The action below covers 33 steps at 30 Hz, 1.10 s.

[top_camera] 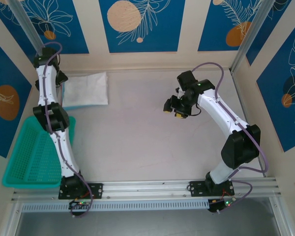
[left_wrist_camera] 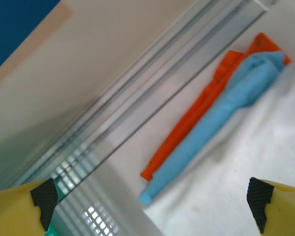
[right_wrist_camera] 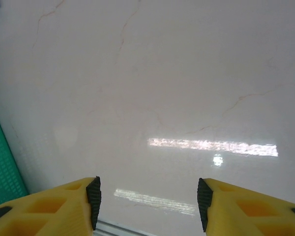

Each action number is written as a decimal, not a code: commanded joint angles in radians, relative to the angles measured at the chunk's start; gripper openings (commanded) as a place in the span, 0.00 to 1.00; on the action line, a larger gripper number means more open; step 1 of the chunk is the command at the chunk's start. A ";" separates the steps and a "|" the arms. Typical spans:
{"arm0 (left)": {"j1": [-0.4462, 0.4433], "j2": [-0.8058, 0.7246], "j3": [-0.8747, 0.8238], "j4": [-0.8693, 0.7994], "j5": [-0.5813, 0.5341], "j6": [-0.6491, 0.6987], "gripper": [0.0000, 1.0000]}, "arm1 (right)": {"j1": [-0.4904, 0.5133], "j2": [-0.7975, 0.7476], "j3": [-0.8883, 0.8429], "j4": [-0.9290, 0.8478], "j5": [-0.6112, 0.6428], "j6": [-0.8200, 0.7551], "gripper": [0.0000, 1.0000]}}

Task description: Fold and stack the t-shirts

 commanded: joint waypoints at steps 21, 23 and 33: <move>-0.665 -0.749 -1.183 1.046 0.193 0.065 1.00 | -0.096 -0.630 -0.735 0.731 0.463 -0.130 0.99; -0.661 -0.782 -1.238 1.050 0.195 0.116 1.00 | -0.132 -0.627 -0.736 0.685 0.405 -0.134 0.99; -0.561 -0.944 -1.507 1.076 0.023 0.251 1.00 | -0.219 -0.712 -0.908 0.754 0.328 -0.154 0.99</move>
